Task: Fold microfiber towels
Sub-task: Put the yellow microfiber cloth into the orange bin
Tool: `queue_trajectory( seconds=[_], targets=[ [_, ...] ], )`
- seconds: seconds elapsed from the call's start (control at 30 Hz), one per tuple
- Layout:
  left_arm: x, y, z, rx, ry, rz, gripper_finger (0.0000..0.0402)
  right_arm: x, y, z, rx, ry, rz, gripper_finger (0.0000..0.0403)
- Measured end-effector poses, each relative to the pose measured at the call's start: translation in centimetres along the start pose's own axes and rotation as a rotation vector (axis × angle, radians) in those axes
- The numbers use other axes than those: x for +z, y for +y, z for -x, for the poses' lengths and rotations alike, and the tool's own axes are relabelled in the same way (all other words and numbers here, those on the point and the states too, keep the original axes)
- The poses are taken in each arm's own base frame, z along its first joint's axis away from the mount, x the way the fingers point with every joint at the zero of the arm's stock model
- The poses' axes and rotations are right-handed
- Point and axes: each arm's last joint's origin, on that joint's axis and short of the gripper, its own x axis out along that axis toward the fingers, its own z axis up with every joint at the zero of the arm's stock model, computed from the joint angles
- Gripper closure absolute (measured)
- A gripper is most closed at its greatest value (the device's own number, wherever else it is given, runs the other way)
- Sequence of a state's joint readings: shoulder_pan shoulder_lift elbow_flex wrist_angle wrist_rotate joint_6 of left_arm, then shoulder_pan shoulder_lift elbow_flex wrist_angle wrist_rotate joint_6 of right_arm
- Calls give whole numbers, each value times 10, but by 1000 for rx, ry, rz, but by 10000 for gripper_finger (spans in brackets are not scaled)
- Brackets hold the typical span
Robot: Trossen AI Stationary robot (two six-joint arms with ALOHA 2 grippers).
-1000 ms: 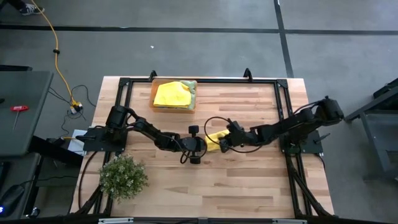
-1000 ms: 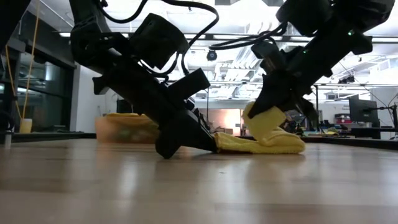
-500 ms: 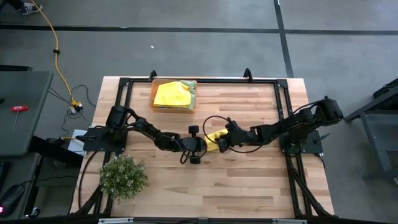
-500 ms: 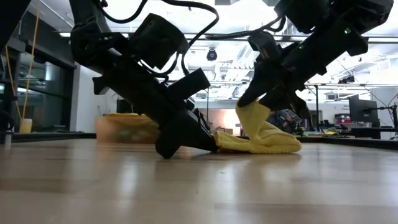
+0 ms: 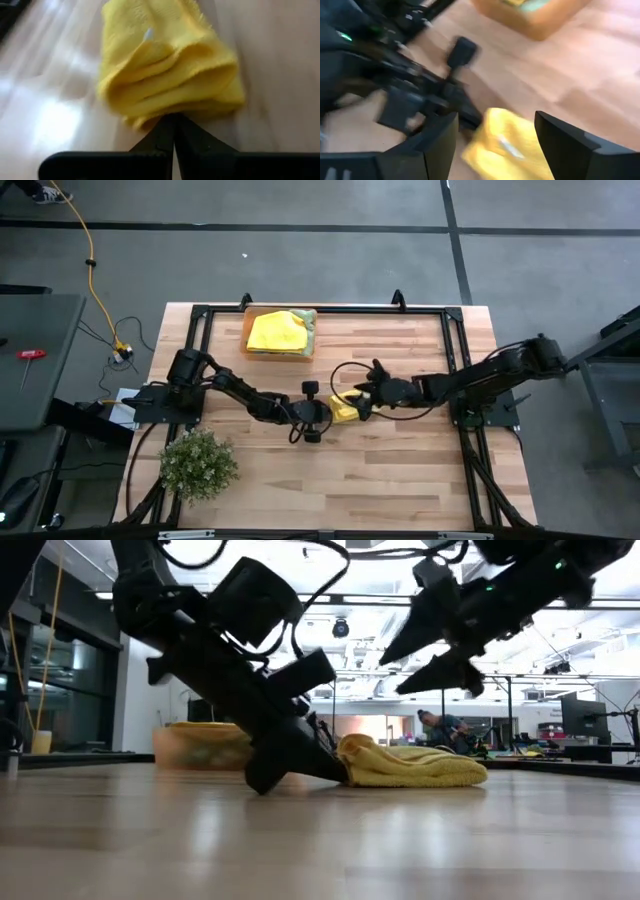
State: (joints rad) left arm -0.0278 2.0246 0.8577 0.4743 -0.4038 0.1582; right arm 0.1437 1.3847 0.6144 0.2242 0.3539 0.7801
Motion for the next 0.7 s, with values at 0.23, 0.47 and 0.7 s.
queue_trajectory(
  seconds=[0.23,0.47,0.7],
  targets=[
    [-3,13,26,105,130,-98,401,-2,-17,41,-211,98,170,148],
    [-6,25,56,154,29,-25,401,-44,-45,50,-263,229,91,148],
    [25,36,103,37,-183,79,401,-57,-61,42,-129,102,-123,148]
  ],
)
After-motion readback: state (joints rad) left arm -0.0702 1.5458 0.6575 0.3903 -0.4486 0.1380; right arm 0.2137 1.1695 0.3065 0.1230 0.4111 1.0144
